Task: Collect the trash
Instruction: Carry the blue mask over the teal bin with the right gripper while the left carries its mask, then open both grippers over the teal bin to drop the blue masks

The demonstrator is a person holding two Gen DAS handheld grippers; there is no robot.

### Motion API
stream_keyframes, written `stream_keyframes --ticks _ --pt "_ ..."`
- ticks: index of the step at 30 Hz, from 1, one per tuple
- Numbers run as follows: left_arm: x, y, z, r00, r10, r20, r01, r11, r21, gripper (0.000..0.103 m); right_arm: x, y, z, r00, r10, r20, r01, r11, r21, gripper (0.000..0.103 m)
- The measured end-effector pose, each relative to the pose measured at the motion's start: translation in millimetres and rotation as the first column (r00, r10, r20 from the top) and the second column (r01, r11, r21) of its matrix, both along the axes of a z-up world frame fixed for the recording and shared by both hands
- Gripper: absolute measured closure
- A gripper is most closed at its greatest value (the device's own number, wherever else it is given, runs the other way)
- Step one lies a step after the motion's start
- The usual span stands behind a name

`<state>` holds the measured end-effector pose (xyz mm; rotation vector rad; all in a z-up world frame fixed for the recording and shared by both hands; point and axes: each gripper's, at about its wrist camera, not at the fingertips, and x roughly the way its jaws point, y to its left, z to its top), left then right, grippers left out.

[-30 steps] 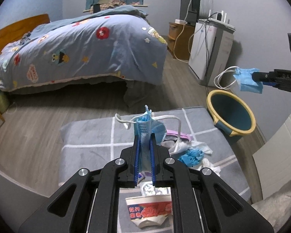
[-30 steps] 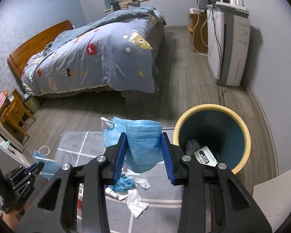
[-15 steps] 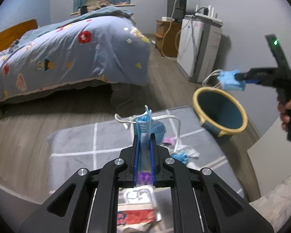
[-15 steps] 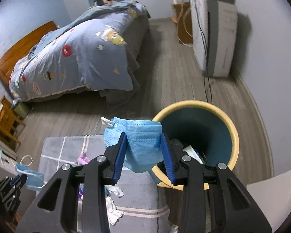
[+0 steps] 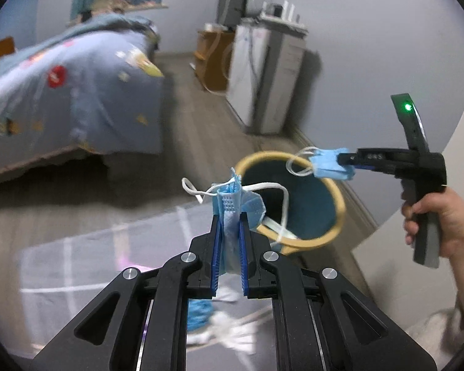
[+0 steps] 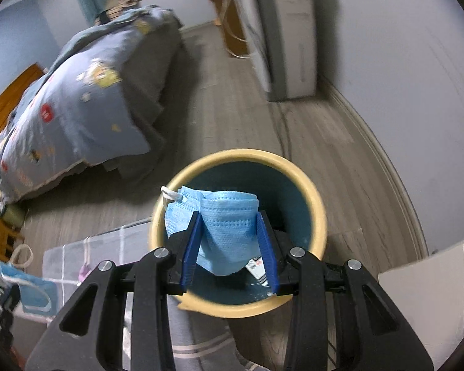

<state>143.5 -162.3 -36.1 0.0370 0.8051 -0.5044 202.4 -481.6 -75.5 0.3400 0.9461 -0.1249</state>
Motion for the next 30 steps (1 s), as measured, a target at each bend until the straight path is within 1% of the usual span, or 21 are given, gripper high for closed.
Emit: stream_keyframes --ticks 4,6,10,13,16,20,23,26,29,30 --pt "6.7 -36.9 -26.6 0.998 -0.056 -0.042 0.058 0.997 0.045 0.093 2.2 -12.6 -24.6 0.998 -0.033 -0.058 0.035 0.999 0.024 0.067" --pt "10.5 -54.9 -39.6 0.995 -0.085 -0.058 0.089 0.994 0.068 0.093 3.9 -14.0 -31.0 0.997 -0.03 -0.071 0.032 0.999 0.022 0.067" --pt "22.5 -78.0 -53.6 0.99 -0.111 -0.085 0.119 0.988 0.1 0.093 4.9 -21.1 -38.4 0.996 -0.043 -0.078 0.044 0.999 0.011 0.067" --pt "34.3 -91.1 -57.5 0.987 -0.131 -0.098 0.141 0.984 0.111 0.093 6.8 -29.9 -47.4 0.993 -0.07 -0.099 0.073 0.997 0.023 0.067" --pt "43.5 -108.4 -59.9 0.984 -0.159 -0.081 0.17 0.973 0.154 0.093 6.1 -36.3 -54.2 0.989 -0.091 -0.116 0.095 0.995 0.034 0.067" --pt "61.8 -123.7 -61.1 0.982 -0.167 -0.083 0.178 0.973 0.146 0.093 7.3 -37.7 -59.5 0.987 -0.103 -0.125 0.108 0.994 0.029 0.067" --pt "74.5 -134.5 -61.9 0.984 -0.161 -0.081 0.172 0.973 0.152 0.093 8.6 -38.8 -60.2 0.987 -0.108 -0.115 0.113 0.993 0.043 0.067" --pt "83.4 -141.9 -57.3 0.985 -0.163 -0.053 0.169 0.974 0.149 0.092 8.8 -39.5 -57.2 0.991 -0.106 -0.086 0.111 0.992 0.06 0.067" --pt "84.8 -142.3 -51.3 0.988 -0.153 -0.029 0.155 0.979 0.132 0.075 8.2 -40.8 -51.8 0.995 -0.098 -0.036 0.101 0.989 0.105 0.065" --pt "86.4 -142.7 -50.6 0.989 -0.144 -0.021 0.145 0.98 0.133 0.056 8.1 -41.1 -50.2 0.995 -0.097 -0.023 0.099 0.988 0.119 0.062"
